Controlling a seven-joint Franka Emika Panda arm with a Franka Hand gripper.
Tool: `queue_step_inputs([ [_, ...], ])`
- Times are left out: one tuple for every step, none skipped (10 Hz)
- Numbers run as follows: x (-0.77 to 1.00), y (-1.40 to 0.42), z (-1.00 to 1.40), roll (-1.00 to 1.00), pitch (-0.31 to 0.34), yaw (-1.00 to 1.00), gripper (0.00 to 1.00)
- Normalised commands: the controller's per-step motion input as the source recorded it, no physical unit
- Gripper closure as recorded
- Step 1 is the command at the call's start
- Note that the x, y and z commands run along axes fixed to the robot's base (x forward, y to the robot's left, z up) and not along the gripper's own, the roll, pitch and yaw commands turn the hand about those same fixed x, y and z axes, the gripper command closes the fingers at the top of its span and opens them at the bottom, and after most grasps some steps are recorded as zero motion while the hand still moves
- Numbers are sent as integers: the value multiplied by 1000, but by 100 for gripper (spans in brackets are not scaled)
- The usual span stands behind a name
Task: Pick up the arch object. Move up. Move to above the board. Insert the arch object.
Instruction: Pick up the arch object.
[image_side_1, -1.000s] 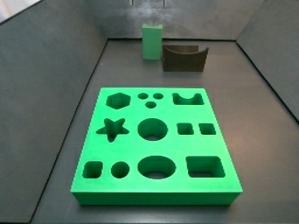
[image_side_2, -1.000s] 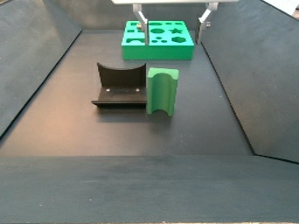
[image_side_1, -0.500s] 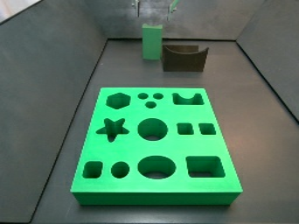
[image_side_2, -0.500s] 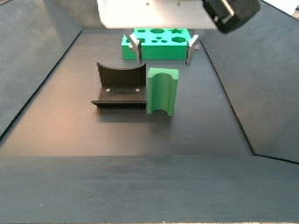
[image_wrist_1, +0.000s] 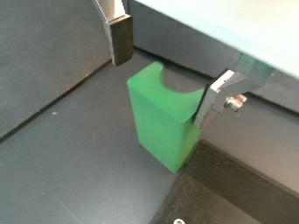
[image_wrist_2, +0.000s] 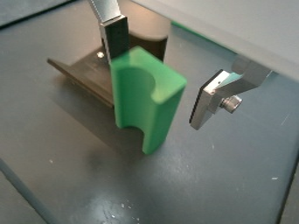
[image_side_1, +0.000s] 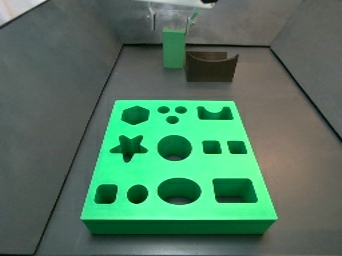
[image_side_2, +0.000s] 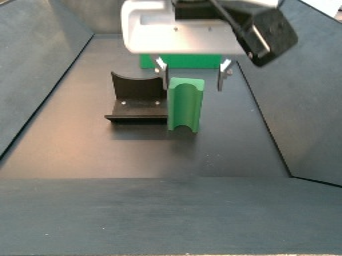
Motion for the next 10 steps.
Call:
queue_step_inputs([
  [0, -11, -377, 101, -36, 3, 0],
  [-111, 0, -309, 64, -54, 0, 0],
  [-46, 0, -269, 4, -40, 0, 0],
  [-37, 0, -166, 0, -34, 0, 0],
  [0, 0, 0, -7, 0, 0, 0],
  [0, 0, 0, 0, 0, 0, 0],
  [0, 0, 0, 0, 0, 0, 100],
  [0, 0, 0, 0, 0, 0, 100],
  [0, 0, 0, 0, 0, 0, 100],
  [0, 0, 0, 0, 0, 0, 100],
])
